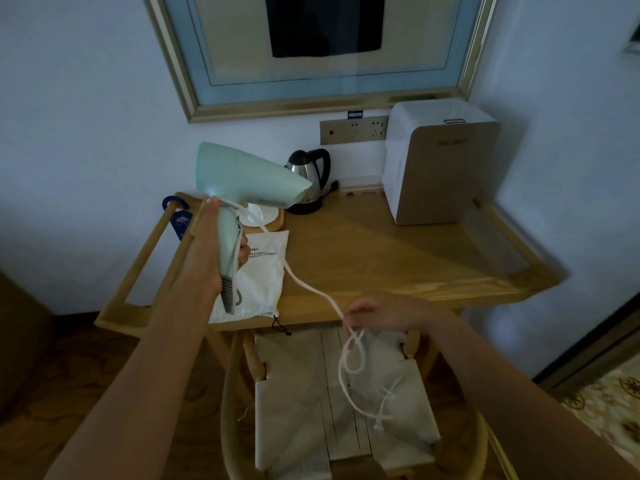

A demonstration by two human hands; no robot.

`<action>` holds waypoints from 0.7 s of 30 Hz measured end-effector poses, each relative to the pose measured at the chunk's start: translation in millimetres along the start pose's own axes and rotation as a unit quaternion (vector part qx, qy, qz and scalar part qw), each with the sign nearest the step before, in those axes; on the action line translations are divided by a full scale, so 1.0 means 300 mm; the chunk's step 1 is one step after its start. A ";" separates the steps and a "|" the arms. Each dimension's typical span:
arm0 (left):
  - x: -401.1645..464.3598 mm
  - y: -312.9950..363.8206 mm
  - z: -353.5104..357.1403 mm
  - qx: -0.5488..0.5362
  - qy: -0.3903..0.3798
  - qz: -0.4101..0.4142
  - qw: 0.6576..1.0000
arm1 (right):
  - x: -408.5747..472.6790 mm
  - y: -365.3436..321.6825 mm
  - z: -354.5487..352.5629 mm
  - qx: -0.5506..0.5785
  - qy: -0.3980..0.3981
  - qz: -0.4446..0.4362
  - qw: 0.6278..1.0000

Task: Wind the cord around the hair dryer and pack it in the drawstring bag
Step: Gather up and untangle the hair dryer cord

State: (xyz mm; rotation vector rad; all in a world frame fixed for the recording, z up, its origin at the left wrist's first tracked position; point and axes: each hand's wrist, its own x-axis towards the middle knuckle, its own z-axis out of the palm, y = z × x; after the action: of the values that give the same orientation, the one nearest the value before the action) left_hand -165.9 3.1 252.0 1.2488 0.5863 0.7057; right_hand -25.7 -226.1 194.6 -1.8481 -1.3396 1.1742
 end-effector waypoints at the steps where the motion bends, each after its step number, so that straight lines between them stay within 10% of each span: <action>1: 0.005 0.003 0.000 -0.007 0.001 -0.001 1.000 | 0.009 0.004 0.023 -0.017 -0.015 0.013 1.000; 8: 0.049 -0.018 -0.080 0.031 0.011 -0.014 0.999 | -0.005 0.029 0.061 -0.171 0.016 0.027 0.985; 16: 0.093 -0.041 -0.198 0.072 0.125 -0.019 0.989 | -0.105 0.063 0.037 -0.043 0.124 -0.082 0.988; 21: 0.104 -0.025 -0.169 0.104 0.100 -0.002 0.990 | -0.060 0.153 0.068 -0.257 0.193 0.020 0.947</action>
State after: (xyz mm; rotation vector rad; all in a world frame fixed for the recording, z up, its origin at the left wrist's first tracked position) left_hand -181.5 57.7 232.8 1.3775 0.8451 0.7867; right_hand -25.5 -259.7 153.0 -2.3222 -1.4647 0.4488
